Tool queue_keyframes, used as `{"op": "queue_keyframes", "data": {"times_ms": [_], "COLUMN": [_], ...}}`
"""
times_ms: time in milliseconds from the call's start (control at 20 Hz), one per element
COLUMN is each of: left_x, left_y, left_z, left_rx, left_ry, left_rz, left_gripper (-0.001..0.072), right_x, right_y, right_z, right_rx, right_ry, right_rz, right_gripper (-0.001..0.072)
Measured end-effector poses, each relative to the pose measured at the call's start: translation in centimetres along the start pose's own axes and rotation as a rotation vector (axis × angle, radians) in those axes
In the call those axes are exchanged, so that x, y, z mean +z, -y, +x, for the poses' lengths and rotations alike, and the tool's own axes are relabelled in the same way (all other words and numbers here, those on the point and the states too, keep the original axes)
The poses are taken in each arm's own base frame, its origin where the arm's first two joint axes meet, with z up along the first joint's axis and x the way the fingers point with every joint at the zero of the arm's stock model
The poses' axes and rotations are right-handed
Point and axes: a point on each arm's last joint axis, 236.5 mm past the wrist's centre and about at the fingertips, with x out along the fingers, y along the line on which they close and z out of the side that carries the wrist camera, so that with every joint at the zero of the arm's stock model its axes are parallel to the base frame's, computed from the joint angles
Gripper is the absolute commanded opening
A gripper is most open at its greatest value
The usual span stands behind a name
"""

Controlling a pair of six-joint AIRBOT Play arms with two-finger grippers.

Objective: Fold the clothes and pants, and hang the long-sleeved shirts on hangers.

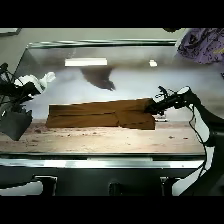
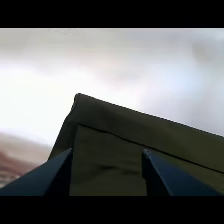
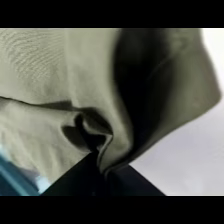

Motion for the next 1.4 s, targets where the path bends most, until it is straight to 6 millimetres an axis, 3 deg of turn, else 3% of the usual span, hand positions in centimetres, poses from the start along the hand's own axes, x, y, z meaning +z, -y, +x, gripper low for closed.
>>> {"op": "queue_keyframes", "data": {"times_ms": [50, 100, 250, 400, 700, 1000, 1200, 1400], "left_x": [-0.1, -0.3, -1.9, -5.5, -16.9, -27.8, -32.8, -36.3], "left_y": [0.4, 1.1, 4.9, 11.0, 26.8, 40.5, 46.8, 49.8], "left_z": [0.1, 0.3, 1.9, 5.2, 11.6, 14.9, 16.0, 17.1], "left_rx": [-0.013, -0.034, -0.107, -0.183, -0.378, -0.571, -0.645, -0.662], "left_ry": [-0.004, -0.011, -0.066, -0.164, -0.323, -0.433, -0.49, -0.536], "left_rz": [-0.005, -0.007, 0.013, 0.058, 0.098, 0.07, 0.028, -0.059], "left_gripper": [0.008, 0.0016, 0.0015, 0.0015, 0.0014, 0.0014, 0.0013, 0.0013], "right_x": [0.1, 0.3, 0.2, -0.4, -2.7, -3.4, -3.8, -4.6], "right_y": [-0.2, -0.5, -1.4, -2.4, -3.2, -5.4, -7.1, -8.1], "right_z": [-0.6, -1.6, -5.6, -10.4, -18.3, -24.0, -26.5, -27.7], "right_rx": [-0.031, -0.062, -0.186, -0.312, -0.532, -0.627, -0.644, -0.648], "right_ry": [0.017, 0.039, 0.118, 0.213, 0.303, 0.375, 0.417, 0.423], "right_rz": [0.001, 0.001, 0.009, 0.012, -0.003, -0.02, -0.025, -0.015], "right_gripper": [0.0026, 0.0026, 0.0026, 0.0026, 0.0026, 0.0027, 0.0027, 0.0027]}}
